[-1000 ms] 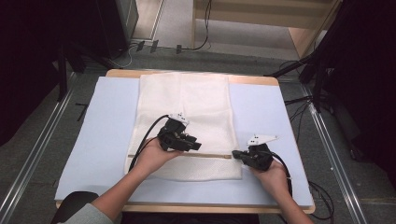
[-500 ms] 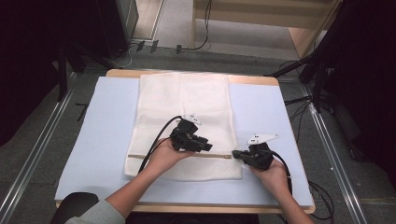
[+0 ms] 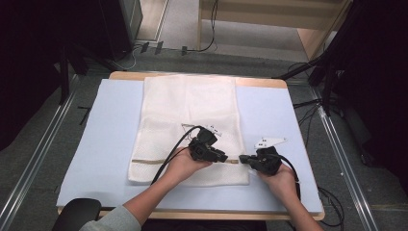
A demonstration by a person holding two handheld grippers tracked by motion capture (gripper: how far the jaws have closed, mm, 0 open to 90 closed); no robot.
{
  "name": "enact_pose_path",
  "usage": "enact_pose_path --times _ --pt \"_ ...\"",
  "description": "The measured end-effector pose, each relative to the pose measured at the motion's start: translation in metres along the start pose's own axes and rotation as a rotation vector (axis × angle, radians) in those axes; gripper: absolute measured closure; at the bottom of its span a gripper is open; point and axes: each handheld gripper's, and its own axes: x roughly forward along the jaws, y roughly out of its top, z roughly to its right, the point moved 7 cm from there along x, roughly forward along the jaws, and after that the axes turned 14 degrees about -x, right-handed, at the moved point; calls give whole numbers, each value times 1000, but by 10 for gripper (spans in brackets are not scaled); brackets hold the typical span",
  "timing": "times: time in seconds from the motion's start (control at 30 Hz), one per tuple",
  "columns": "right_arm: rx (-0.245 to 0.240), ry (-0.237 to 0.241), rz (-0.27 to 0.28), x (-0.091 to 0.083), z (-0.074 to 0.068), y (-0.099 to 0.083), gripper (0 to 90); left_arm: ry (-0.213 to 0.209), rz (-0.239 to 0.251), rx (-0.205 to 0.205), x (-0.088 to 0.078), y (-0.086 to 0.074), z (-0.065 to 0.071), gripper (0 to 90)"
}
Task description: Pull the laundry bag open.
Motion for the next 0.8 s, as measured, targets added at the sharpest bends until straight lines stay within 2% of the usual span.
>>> enact_pose_path --times 0.17,0.3,0.57,0.6,0.8 --pt "16 1 -1 0 0 0 900 8 -20 15 12 -2 2 762" --pt "17 0 0 0 0 0 900 3 -14 -1 20 0 2 769" --pt "15 -3 1 0 0 0 900 -8 -17 -6 31 3 2 772" --pt "15 -3 1 0 0 0 900 -10 -13 -20 32 3 3 771" --pt "17 -3 2 0 0 0 900 -11 -9 -13 38 5 5 783"
